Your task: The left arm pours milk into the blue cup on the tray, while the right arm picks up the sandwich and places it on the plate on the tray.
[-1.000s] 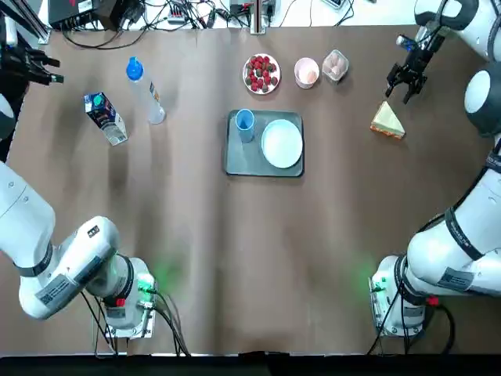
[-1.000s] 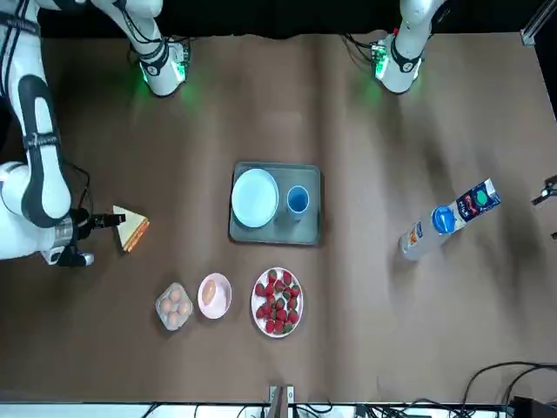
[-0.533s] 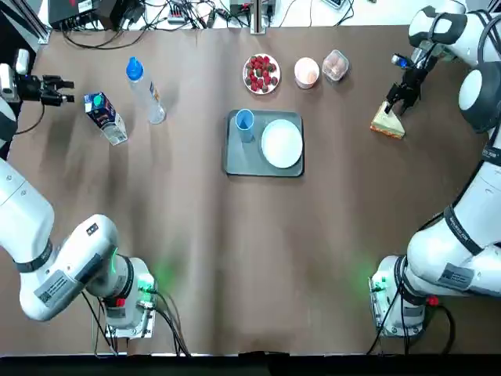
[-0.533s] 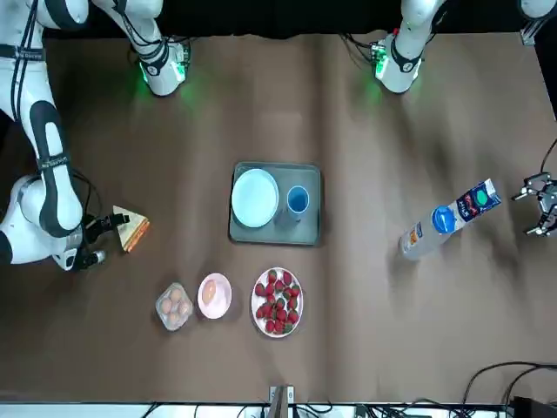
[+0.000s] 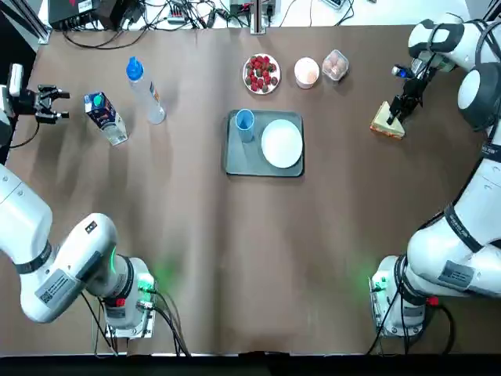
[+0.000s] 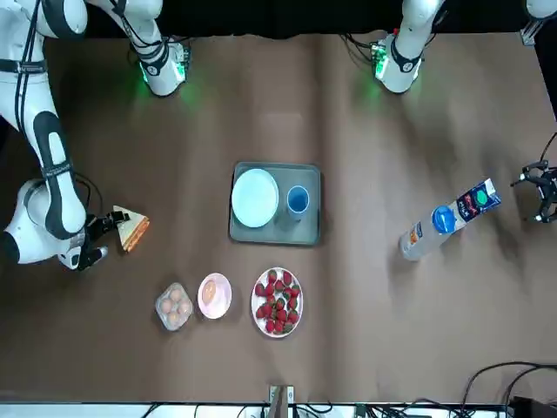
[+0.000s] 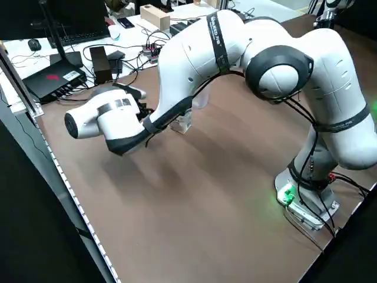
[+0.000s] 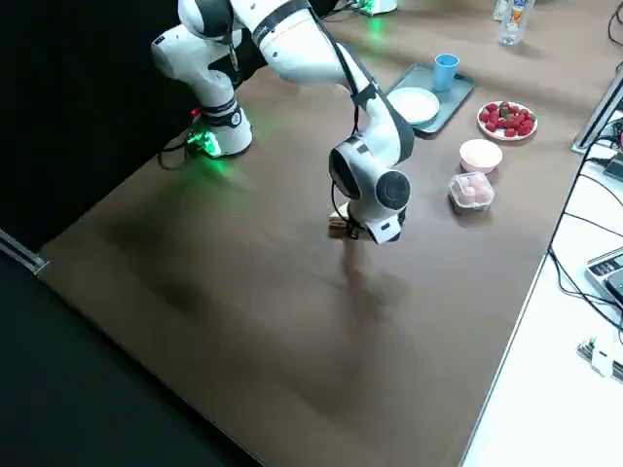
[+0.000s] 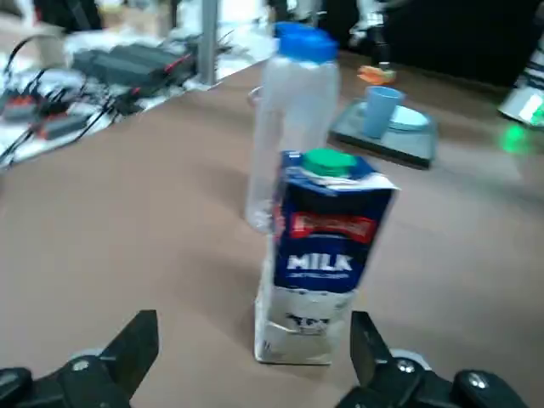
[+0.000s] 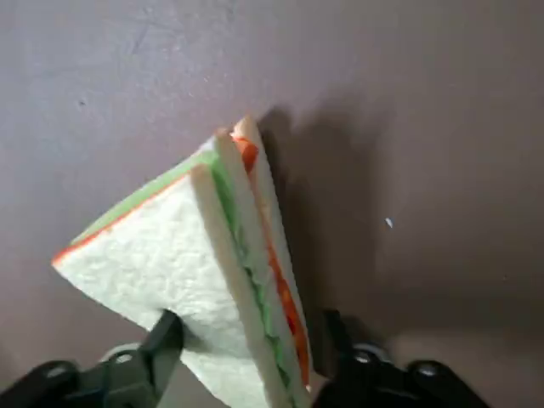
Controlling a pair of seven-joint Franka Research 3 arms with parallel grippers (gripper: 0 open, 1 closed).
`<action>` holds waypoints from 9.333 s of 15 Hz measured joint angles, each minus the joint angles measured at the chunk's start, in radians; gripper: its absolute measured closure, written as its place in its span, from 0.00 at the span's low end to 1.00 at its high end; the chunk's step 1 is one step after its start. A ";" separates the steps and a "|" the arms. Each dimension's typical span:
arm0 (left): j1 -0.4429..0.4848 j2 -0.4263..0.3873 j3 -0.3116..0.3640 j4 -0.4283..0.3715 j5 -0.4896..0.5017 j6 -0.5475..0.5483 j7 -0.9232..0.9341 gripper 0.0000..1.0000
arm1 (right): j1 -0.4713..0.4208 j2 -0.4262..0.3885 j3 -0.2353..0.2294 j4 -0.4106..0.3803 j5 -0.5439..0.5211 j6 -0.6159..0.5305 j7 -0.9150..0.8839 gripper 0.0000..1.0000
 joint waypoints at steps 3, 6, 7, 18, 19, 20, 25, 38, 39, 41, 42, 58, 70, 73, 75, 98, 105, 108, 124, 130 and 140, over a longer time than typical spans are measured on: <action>0.015 0.001 0.000 -0.039 0.005 -0.037 0.116 0.00 | 0.001 -0.005 0.007 0.003 0.002 -0.010 0.000 0.61; 0.015 0.003 -0.002 -0.089 0.005 -0.038 0.142 0.00 | 0.003 -0.005 0.007 0.007 0.001 -0.013 0.000 0.67; 0.015 0.003 -0.002 -0.104 0.005 -0.038 0.145 0.00 | 0.006 -0.005 0.007 0.012 0.001 -0.020 0.000 0.69; 0.015 -0.008 -0.048 -0.195 -0.024 -0.005 0.336 0.00 | 0.239 -0.125 0.040 0.145 0.205 -0.282 0.371 0.80; 0.015 -0.016 -0.054 -0.193 -0.034 -0.005 0.336 0.00 | 0.282 -0.127 0.041 0.145 0.214 -0.281 0.432 0.80; 0.015 -0.022 -0.060 -0.191 -0.048 -0.005 0.336 0.00 | 0.326 -0.126 0.042 0.145 0.218 -0.279 0.493 0.81; 0.012 -0.033 -0.069 -0.196 -0.094 0.006 0.336 0.00 | 0.519 -0.124 0.042 0.143 0.222 -0.180 0.742 0.81; -0.016 -0.024 -0.072 -0.333 -0.073 0.176 0.406 0.00 | 0.760 -0.036 0.039 0.122 0.267 0.035 0.889 0.88; -0.016 -0.024 -0.075 -0.337 -0.073 0.180 0.406 0.00 | 0.760 -0.034 0.037 0.122 0.268 0.035 0.890 0.88; -0.016 -0.024 -0.093 -0.337 -0.073 0.199 0.406 0.00 | 0.760 -0.029 0.034 0.122 0.269 0.035 0.891 0.78; -0.016 -0.024 -0.105 -0.338 -0.073 0.203 0.406 0.00 | 0.761 -0.027 0.035 0.122 0.269 0.035 0.891 0.70; -0.019 -0.024 -0.178 -0.415 -0.246 0.338 0.401 0.41 | 0.483 -0.201 -0.012 0.204 0.243 -0.118 0.885 0.13; -0.097 -0.258 -0.230 -0.338 -0.119 0.356 0.147 0.52 | 0.303 -0.500 -0.005 0.211 -0.060 -0.311 0.777 0.01; -0.099 -0.387 -0.235 -0.334 -0.004 0.285 0.019 0.52 | 0.297 -0.513 -0.006 0.211 -0.071 -0.310 0.777 0.01; -0.100 -0.466 -0.266 -0.333 0.062 0.264 -0.044 0.51 | 0.289 -0.540 -0.007 0.212 -0.083 -0.310 0.777 0.00; -0.571 -0.562 -0.819 -0.416 0.999 0.550 -1.396 0.54 | 0.247 -0.853 -0.001 -0.120 -0.114 -0.134 0.765 0.00; -0.773 -0.368 -0.804 -0.321 1.231 0.559 -1.551 0.54 | 0.246 -0.858 0.007 -0.090 -0.114 -0.157 0.759 0.00; -0.850 -0.295 -0.775 -0.278 1.298 0.559 -1.568 0.53 | 0.233 -0.858 0.000 -0.090 -0.115 -0.160 0.757 0.00; -0.911 -0.271 -0.700 -0.238 1.342 0.507 -1.563 0.53 | 0.213 -0.858 0.002 -0.079 -0.162 -0.158 0.642 0.00; -0.731 -0.295 -0.785 -0.213 1.298 0.363 -1.521 0.53 | 0.213 -0.858 0.002 -0.078 -0.162 -0.157 0.640 0.00; 0.064 -0.319 -1.252 -0.060 1.116 0.007 -1.089 0.53 | 0.216 -0.856 0.006 -0.079 -0.162 -0.160 0.628 0.00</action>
